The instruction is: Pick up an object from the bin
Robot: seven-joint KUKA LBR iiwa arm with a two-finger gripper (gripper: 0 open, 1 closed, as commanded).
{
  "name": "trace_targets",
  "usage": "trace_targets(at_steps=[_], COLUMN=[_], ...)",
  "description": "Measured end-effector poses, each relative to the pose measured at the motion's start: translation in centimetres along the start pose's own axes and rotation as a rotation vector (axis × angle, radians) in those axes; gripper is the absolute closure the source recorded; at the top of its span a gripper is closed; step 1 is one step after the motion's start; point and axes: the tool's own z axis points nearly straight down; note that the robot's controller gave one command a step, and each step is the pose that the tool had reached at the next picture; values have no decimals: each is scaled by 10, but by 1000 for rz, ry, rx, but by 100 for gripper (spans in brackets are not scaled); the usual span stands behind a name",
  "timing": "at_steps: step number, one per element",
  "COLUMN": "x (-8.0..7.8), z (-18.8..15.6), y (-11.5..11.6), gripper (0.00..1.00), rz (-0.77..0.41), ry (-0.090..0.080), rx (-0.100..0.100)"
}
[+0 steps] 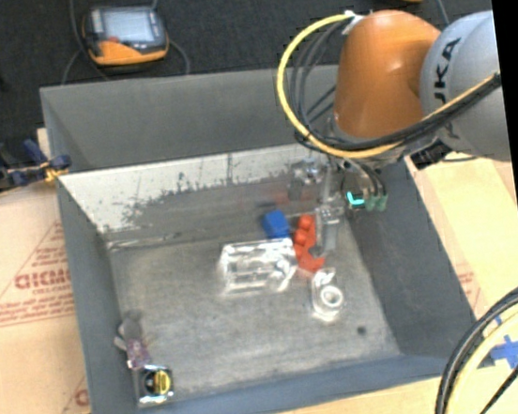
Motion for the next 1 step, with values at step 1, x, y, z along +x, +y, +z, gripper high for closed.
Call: trace_targets(at_steps=[1], x=[5], z=[147], y=[51], gripper=[0], rz=[-113], ry=[0], rx=[1])
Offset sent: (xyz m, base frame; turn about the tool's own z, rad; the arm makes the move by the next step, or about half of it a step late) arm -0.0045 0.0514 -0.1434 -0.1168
